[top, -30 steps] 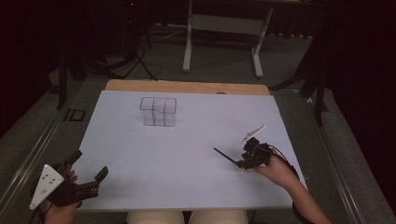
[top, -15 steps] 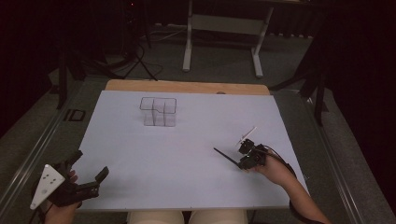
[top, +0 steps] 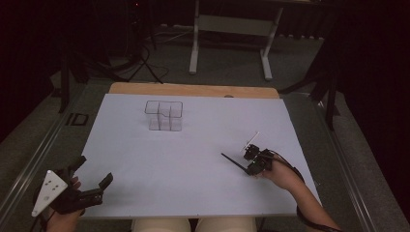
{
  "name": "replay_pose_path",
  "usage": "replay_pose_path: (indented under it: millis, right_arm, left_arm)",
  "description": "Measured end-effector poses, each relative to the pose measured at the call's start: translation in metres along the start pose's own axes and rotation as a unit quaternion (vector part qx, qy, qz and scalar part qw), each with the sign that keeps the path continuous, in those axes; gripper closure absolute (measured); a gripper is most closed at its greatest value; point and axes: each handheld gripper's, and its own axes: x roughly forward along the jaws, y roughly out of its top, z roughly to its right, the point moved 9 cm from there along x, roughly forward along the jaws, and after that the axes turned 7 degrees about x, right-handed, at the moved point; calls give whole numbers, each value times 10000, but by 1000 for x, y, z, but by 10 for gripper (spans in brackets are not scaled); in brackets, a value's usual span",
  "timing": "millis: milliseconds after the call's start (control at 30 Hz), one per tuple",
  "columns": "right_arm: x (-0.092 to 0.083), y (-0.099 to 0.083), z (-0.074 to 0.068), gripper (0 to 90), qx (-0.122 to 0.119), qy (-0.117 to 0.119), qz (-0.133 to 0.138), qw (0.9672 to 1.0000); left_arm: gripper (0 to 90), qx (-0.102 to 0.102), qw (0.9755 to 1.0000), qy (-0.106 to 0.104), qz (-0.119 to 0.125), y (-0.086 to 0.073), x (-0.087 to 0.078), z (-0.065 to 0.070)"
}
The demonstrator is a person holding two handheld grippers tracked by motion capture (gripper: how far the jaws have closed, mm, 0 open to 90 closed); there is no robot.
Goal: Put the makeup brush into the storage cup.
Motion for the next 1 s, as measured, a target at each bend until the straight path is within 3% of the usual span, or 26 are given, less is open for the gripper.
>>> replay_pose_path:
  millis: [200, 467, 600, 767, 1000]
  right_arm:
    - [2, 0, 2, 744, -130, -92, -2, 9999]
    - [3, 1, -3, 840, -404, -152, -116, 9990]
    - [2, 1, -3, 842, -403, -39, -121, 9991]
    - [-14, 7, -5, 842, -375, 199, 174, 9989]
    - [-26, 7, -13, 842, -638, 393, 197, 9970]
  left_arm:
    - [7, 18, 10000, -4, -11, 0, 0, 0]
    - [6, 36, 10000, -44, -34, -1, 2, 2]
    - [6, 28, 9999, -101, -30, -1, 2, 4]
    - [7, 15, 9996, -283, -48, -1, 3, 9]
    - [7, 171, 9985, -492, -193, -2, 6, 17]
